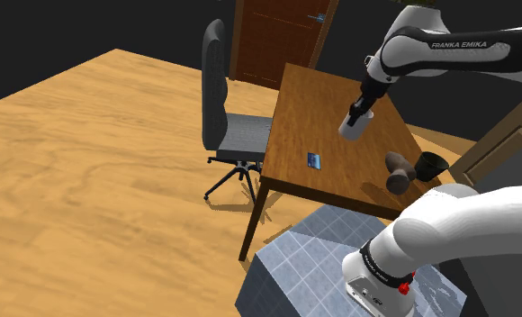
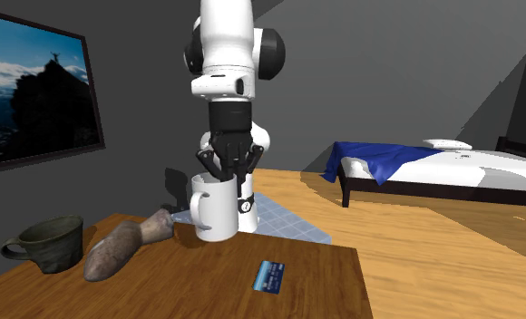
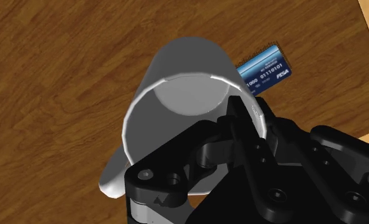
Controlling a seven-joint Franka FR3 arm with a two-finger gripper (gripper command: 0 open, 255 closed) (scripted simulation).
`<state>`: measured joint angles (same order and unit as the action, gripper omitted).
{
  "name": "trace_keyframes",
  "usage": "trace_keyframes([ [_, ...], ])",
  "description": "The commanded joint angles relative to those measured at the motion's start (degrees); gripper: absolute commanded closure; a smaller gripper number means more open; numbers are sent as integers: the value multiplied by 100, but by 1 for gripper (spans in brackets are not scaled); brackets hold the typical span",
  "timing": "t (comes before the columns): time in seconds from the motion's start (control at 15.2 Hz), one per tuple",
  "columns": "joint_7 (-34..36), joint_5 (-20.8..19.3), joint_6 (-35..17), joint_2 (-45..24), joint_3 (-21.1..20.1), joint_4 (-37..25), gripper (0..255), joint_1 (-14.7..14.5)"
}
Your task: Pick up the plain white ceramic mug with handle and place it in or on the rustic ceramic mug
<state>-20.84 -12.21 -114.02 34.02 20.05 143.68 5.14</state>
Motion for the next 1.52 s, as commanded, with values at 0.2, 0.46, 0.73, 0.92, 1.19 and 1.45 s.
trace_keyframes([
  [0.2,-11,46,423,84,-70,-338,255,-14],
  [0.46,-18,78,683,108,-111,-574,255,-27],
  [0.73,-530,-187,838,355,279,-547,255,236],
  [0.92,-928,-384,943,471,591,-596,255,416],
  [1.19,-1479,-628,1060,529,1028,-753,255,627],
  [1.45,-2045,-839,1148,480,1496,-1011,255,779],
])
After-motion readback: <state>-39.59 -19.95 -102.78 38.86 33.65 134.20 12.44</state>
